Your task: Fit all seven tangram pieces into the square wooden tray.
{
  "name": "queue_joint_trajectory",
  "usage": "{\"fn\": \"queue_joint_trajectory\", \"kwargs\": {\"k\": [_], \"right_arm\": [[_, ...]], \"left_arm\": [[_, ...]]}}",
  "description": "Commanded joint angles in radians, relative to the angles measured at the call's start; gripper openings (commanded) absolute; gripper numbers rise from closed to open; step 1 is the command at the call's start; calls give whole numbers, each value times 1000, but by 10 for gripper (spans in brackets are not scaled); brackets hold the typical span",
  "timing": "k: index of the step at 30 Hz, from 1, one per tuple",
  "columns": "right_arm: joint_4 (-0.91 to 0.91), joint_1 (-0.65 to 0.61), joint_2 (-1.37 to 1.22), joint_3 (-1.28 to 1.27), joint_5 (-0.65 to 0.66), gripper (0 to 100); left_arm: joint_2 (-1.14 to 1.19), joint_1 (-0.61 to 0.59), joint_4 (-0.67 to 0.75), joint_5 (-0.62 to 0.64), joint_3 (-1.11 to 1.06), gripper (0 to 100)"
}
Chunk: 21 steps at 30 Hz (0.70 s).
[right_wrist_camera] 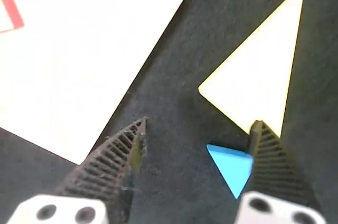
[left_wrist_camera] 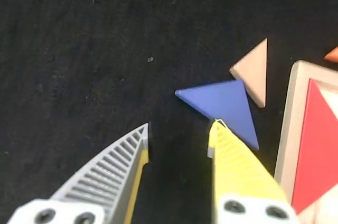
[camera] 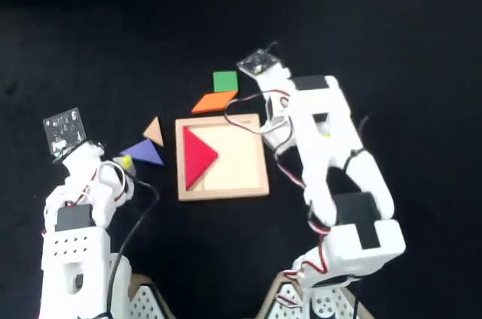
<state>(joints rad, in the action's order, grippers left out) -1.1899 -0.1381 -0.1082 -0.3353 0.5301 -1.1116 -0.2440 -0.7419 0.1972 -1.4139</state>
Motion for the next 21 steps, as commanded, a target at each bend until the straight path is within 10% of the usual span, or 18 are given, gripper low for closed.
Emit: {"fn": "queue_joint_trajectory", "kwargs": {"k": [1,21], "right_arm": [[35,41,4,61,34,311],[126,44,-139,31,239,234]], "left_arm": [[-15,10,28,9,2,198],[-12,15,35,9,2,198]]}}
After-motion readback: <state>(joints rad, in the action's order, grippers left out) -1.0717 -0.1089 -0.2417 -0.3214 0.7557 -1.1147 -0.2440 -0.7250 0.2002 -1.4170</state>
